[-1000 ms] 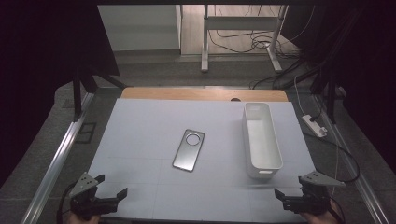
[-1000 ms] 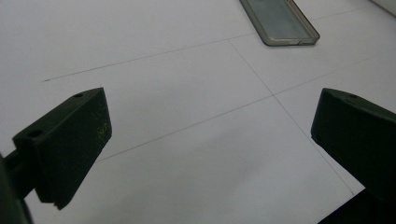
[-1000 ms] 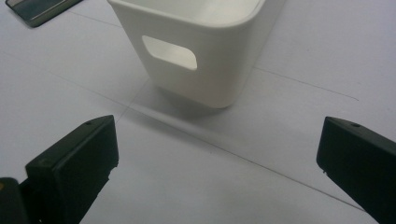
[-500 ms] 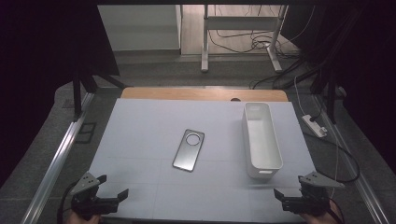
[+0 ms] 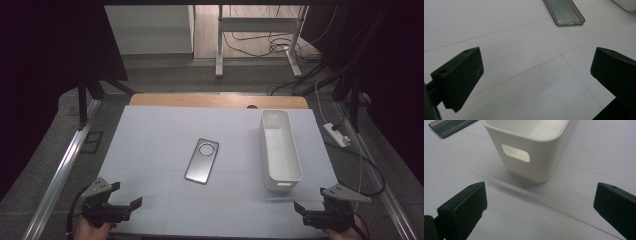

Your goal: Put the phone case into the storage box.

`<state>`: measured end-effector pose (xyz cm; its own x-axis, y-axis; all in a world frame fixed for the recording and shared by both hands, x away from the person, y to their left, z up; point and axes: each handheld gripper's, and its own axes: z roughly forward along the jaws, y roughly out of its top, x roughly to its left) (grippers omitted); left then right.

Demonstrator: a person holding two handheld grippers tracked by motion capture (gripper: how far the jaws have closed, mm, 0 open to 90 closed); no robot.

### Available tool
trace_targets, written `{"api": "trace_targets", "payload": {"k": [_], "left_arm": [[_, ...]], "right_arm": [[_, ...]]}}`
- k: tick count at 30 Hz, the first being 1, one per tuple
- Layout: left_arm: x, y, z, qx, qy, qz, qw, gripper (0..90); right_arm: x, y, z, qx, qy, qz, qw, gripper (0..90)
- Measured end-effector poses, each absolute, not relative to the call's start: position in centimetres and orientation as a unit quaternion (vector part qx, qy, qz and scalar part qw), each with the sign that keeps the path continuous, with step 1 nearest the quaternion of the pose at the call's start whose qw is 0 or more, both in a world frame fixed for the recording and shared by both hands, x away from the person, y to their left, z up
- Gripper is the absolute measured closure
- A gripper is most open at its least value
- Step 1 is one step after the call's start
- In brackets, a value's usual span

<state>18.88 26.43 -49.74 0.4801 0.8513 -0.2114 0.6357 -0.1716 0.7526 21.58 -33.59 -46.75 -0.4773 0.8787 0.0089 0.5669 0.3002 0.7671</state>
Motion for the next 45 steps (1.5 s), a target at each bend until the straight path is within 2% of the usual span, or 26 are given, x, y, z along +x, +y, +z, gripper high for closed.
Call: {"api": "trace_targets", "payload": {"k": [23,34,45], "left_arm": [[24.2,23.5,-48.8,0.794,0.457,0.111,0.385,0.0],[26.3,22.5,-48.0,0.799,0.449,0.097,0.388,0.0],[28.7,20.5,-47.8,0.826,0.427,0.089,0.357,0.0]], "right_arm": [[21.7,-33.4,-46.8,0.462,0.781,0.364,0.211,0.0],[21.8,-33.4,-46.8,0.461,0.782,0.364,0.209,0.0],[21.8,-33.4,-46.8,0.462,0.781,0.364,0.209,0.0]]}}
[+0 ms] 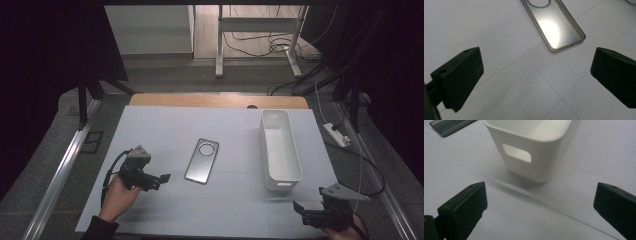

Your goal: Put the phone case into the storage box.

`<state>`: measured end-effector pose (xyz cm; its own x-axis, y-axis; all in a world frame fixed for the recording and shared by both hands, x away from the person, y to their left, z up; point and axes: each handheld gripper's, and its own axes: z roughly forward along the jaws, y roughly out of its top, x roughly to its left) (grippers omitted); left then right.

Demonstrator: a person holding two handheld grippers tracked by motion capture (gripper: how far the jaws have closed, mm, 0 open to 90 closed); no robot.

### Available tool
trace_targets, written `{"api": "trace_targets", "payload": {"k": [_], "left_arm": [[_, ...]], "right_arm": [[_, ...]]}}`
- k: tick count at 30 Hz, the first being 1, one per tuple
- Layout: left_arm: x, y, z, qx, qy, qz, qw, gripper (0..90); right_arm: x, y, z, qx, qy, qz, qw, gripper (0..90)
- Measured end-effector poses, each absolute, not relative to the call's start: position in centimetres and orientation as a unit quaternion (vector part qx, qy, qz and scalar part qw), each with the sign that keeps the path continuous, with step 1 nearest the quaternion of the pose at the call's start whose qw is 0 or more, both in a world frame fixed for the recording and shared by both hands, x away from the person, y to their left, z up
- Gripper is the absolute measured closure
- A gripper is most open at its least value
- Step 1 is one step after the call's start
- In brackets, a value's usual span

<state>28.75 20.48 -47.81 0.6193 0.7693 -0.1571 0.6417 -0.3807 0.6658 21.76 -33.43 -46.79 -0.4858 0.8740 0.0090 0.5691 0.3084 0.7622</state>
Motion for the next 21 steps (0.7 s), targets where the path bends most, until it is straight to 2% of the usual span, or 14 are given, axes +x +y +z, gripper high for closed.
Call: {"api": "trace_targets", "payload": {"k": [21], "left_arm": [[33.5,17.9,-47.6,0.850,0.413,0.073,0.319,0.0]], "right_arm": [[21.8,-33.4,-46.8,0.458,0.785,0.359,0.211,0.0]]}}
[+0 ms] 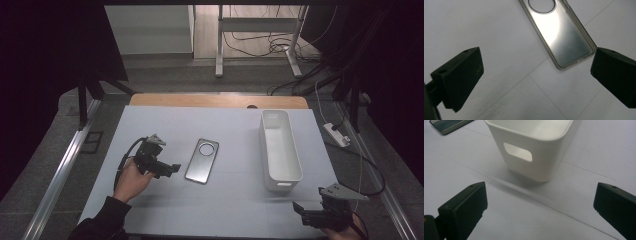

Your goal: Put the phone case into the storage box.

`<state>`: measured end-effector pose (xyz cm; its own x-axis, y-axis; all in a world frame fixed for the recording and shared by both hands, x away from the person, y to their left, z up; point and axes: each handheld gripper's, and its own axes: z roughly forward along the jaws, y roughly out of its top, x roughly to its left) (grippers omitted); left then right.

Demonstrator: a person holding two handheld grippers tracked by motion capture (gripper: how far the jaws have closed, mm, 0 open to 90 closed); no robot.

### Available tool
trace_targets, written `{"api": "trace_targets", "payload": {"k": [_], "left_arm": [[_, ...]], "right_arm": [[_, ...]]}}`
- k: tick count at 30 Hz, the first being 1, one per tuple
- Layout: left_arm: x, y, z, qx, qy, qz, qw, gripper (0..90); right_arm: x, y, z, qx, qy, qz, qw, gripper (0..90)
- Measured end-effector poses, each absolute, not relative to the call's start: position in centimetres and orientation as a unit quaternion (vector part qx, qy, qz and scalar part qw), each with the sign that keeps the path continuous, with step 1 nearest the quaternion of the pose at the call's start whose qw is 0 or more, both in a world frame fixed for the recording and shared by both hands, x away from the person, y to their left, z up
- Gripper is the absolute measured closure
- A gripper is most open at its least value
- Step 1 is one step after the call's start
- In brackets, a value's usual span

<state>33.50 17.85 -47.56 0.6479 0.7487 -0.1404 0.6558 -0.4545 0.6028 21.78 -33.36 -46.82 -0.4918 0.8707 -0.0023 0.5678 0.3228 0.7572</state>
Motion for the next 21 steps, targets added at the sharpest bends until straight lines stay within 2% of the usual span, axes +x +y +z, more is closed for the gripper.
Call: {"api": "trace_targets", "payload": {"k": [21], "left_arm": [[36.4,14.5,-48.1,0.864,0.406,0.066,0.291,0.0]], "right_arm": [[21.8,-33.4,-46.8,0.456,0.785,0.363,0.209,0.0]]}}
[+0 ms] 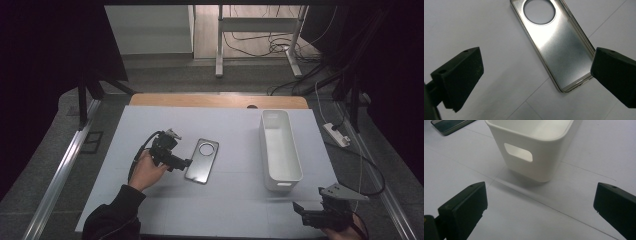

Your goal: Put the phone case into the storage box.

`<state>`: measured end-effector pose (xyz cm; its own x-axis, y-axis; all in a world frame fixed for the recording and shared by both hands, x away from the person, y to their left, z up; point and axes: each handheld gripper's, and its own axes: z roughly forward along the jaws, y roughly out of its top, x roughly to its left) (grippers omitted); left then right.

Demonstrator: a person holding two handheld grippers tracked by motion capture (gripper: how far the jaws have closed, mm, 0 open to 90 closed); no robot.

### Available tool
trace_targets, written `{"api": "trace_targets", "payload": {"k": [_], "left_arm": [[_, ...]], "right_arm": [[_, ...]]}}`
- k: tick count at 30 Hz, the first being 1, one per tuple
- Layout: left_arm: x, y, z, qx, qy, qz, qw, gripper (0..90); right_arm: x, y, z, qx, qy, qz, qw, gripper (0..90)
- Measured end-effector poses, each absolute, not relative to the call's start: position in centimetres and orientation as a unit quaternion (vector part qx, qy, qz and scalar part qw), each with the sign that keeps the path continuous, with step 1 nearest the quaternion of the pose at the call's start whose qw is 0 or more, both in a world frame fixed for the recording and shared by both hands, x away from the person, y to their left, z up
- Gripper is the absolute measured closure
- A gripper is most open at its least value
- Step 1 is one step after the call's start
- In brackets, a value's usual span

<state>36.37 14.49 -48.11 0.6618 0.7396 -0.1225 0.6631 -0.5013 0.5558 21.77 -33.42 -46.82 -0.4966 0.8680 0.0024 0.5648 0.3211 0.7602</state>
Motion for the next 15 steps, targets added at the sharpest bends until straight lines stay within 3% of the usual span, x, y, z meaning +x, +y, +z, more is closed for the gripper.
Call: {"api": "trace_targets", "payload": {"k": [15], "left_arm": [[37.6,12.8,-49.1,0.870,0.406,0.062,0.274,0.0]], "right_arm": [[21.8,-33.4,-46.8,0.455,0.786,0.363,0.209,0.0]]}}
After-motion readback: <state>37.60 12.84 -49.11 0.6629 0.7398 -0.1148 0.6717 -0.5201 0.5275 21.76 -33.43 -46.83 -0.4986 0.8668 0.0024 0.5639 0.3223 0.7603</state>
